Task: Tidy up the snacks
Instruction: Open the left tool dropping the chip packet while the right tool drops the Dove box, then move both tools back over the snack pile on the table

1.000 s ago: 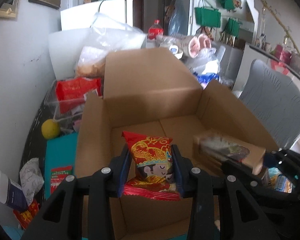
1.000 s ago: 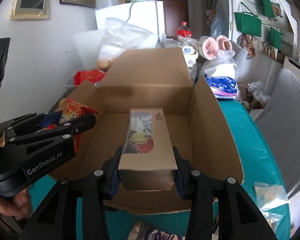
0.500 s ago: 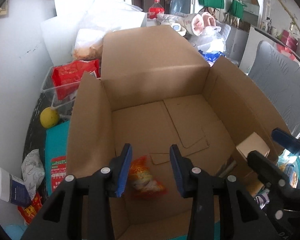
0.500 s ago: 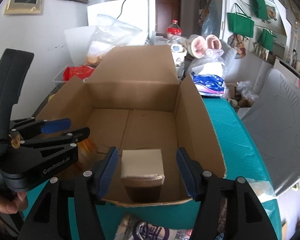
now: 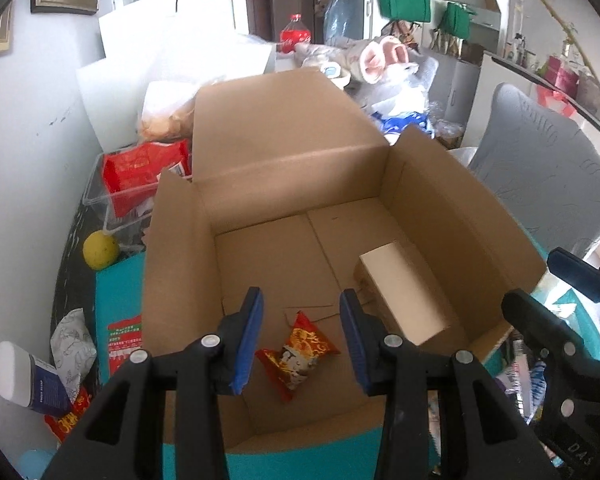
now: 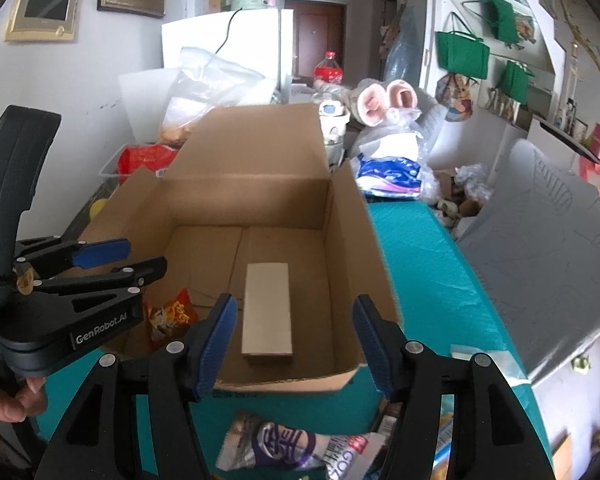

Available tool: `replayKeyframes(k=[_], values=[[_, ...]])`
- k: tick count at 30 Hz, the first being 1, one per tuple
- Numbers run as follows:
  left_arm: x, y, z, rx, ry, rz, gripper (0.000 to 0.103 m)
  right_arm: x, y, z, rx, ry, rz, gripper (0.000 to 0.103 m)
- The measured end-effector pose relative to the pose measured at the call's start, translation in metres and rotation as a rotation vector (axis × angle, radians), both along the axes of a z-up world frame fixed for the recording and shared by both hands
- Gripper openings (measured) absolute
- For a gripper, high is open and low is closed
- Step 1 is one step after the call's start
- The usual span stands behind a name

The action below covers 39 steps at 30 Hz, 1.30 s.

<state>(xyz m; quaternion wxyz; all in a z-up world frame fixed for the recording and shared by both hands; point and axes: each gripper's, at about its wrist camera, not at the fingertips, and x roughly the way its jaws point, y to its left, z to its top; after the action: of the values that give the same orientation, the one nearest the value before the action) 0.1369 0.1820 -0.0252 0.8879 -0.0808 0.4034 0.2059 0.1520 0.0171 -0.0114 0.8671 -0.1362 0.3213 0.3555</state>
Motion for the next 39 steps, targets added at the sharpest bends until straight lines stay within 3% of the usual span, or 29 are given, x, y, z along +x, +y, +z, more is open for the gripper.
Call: replayKeyframes(k=[17,29,39], values=[[-0.017,-0.064,0.033,0.057,-0.081,-0.165,0.039,-0.029,-0.064,0.033,0.051,-0.067,-0.123,0.061],[-0.028,-0.126,0.04,0.026,-0.107,-0.349,0.039,-0.062,-0.131,0.051,0.065,-0.136,-0.246,0.064],[-0.058,-0.164,0.044,-0.024,-0.126,-0.466,0.039,-0.081,-0.18,0.041,0.096,-0.103,-0.322,0.066]])
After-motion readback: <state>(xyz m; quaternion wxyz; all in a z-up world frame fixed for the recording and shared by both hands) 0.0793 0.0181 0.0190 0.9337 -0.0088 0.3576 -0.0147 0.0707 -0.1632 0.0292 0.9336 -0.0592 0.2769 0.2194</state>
